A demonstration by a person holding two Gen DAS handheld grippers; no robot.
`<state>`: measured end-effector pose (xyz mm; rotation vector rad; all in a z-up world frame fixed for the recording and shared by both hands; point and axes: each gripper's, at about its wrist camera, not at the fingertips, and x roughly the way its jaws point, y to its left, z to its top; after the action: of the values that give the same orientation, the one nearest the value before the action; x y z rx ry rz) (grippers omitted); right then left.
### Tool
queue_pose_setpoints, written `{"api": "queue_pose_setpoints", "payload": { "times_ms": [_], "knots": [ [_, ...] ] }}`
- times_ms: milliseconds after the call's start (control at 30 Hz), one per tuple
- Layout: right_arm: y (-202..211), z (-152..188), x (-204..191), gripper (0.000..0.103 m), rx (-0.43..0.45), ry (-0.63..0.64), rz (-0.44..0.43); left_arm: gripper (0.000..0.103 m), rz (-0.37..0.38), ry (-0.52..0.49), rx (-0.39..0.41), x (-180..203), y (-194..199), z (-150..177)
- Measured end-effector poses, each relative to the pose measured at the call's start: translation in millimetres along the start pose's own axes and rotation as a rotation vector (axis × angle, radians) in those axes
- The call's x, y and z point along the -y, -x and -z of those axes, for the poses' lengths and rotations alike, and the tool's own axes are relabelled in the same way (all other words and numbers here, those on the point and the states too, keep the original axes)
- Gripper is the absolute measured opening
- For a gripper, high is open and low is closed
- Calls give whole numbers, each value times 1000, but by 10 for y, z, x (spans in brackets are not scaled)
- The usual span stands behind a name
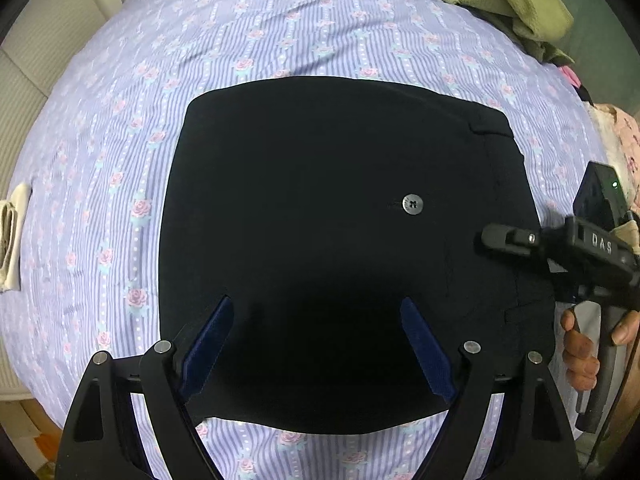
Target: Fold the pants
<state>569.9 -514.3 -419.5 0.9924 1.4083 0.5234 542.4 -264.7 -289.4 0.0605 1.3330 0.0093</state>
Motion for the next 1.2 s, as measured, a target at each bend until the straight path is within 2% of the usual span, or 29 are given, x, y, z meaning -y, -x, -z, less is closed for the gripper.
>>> {"api": "queue_pose_setpoints", "payload": {
  "times_ms": [67, 133, 200, 267, 333, 367, 433, 467, 533, 633, 733, 833, 900, 1033, 1133, 1200],
  "knots": [
    [23, 39, -48, 84, 9, 5, -16, 86, 16, 17, 0, -49, 3, -18],
    [44, 182, -286, 83, -6, 152, -44, 86, 25, 17, 4, -94, 20, -18],
    [25, 241, -457, 82, -11, 243, -10, 86, 16, 6, 16, -129, 42, -14],
    [-62, 139, -450, 77, 18, 191, 43, 86, -3, 8, 20, -165, 39, -14],
    [-196, 35, -314, 65, 46, 70, 68, 86, -7, 32, 11, -227, 27, -16],
    [-240, 21, -304, 65, 53, 43, 77, 86, -2, 47, 11, -271, 23, -11],
    [-251, 71, -435, 61, 65, 75, 107, 86, -2, 69, 14, -365, 33, 11],
    [-253, 120, -527, 49, 63, 118, 141, 86, -9, 74, 16, -422, 31, 24],
    [-232, 204, -666, 37, 68, 175, 218, 86, -31, 90, 15, -558, 11, 40],
    [-215, 258, -904, 28, 99, 189, 309, 86, -43, 150, 15, -809, -24, 43],
    [-305, 397, -1332, 27, 164, 392, 576, 86, -45, 190, 18, -1074, -35, 53],
    [-563, 633, -1656, 26, 196, 586, 811, 86, -33, 188, 32, -1284, -40, 36],
    [-762, 756, -1734, 26, 200, 685, 949, 86, 16, 157, 53, -1397, -42, 10],
    [-979, 751, -1731, 26, 187, 763, 1084, 86, 182, 88, 95, -1626, -111, -108],
    [-934, 718, -1689, 26, 183, 778, 1122, 86, 284, 105, 60, -1727, -286, -199],
    [-916, 682, -1680, 26, 188, 742, 1118, 85, 317, 97, 32, -1767, -455, -286]
  ]
}}
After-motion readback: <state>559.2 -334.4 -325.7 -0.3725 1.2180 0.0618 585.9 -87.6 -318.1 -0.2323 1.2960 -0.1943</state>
